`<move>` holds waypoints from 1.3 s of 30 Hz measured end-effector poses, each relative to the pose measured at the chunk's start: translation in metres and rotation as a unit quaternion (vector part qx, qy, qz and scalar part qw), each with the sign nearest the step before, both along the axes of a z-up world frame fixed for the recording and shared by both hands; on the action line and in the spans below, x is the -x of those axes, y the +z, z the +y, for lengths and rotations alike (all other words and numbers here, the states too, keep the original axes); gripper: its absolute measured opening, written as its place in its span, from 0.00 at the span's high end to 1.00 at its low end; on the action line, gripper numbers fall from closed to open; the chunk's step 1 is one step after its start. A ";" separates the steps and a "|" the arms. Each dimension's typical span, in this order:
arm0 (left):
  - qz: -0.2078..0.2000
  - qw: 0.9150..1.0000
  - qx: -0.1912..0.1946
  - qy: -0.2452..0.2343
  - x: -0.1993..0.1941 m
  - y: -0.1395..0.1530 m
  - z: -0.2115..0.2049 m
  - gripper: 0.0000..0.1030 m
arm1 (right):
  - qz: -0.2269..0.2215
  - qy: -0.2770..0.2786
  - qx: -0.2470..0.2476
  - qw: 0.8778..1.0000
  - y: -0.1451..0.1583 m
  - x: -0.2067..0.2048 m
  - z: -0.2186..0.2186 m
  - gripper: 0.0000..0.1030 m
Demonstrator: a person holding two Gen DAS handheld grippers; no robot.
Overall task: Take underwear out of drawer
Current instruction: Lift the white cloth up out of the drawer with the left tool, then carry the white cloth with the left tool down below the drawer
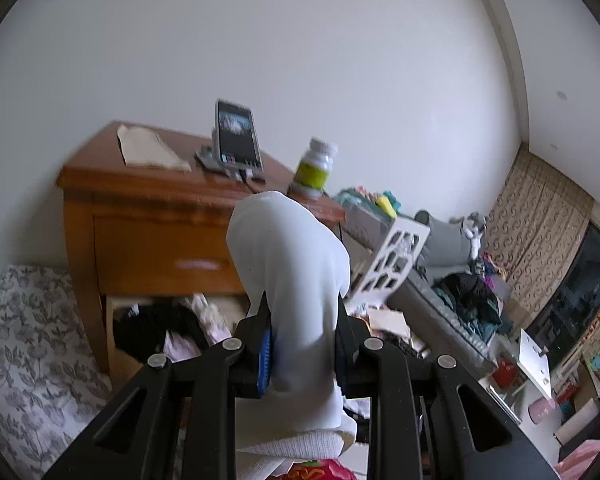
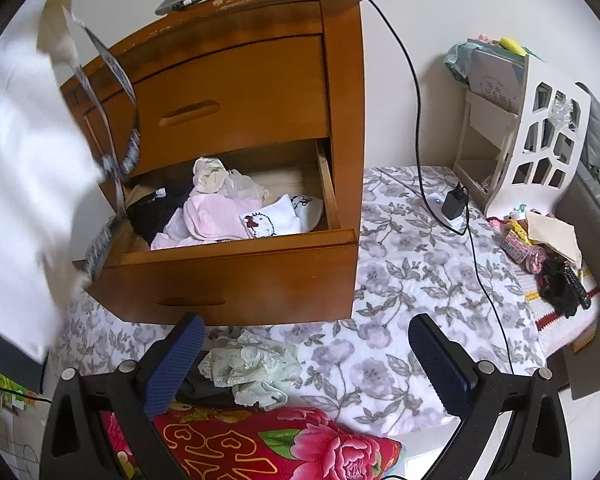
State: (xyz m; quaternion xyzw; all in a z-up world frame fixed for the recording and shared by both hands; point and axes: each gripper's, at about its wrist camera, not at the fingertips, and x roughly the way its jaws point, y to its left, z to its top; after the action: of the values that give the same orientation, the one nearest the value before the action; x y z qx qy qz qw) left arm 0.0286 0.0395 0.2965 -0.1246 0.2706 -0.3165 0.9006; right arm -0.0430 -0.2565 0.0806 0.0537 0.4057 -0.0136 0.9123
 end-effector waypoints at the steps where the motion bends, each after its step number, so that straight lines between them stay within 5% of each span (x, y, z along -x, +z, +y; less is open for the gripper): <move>1: 0.010 1.000 -0.003 -0.003 0.001 -0.007 -0.004 0.75 | -0.001 -0.001 0.000 1.000 0.001 0.001 0.000 0.00; 15: 0.112 0.993 -0.036 -0.017 0.007 -0.091 -0.032 0.75 | -0.013 -0.013 0.002 1.000 0.009 0.015 -0.005 0.00; 25: 0.203 0.976 -0.062 -0.040 0.003 -0.165 -0.051 0.74 | -0.010 -0.014 0.001 1.000 0.008 0.015 -0.005 0.00; 39: 0.281 0.954 -0.103 -0.025 -0.015 -0.235 -0.061 0.73 | 0.002 -0.012 0.002 1.000 0.000 0.010 -0.006 0.00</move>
State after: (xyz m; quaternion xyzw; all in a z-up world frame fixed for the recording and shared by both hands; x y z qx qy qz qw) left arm 0.0436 -0.0213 0.0618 -0.1078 0.5467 -0.2618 0.7880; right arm -0.0530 -0.2622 0.0809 0.0570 0.4064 -0.0257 0.9116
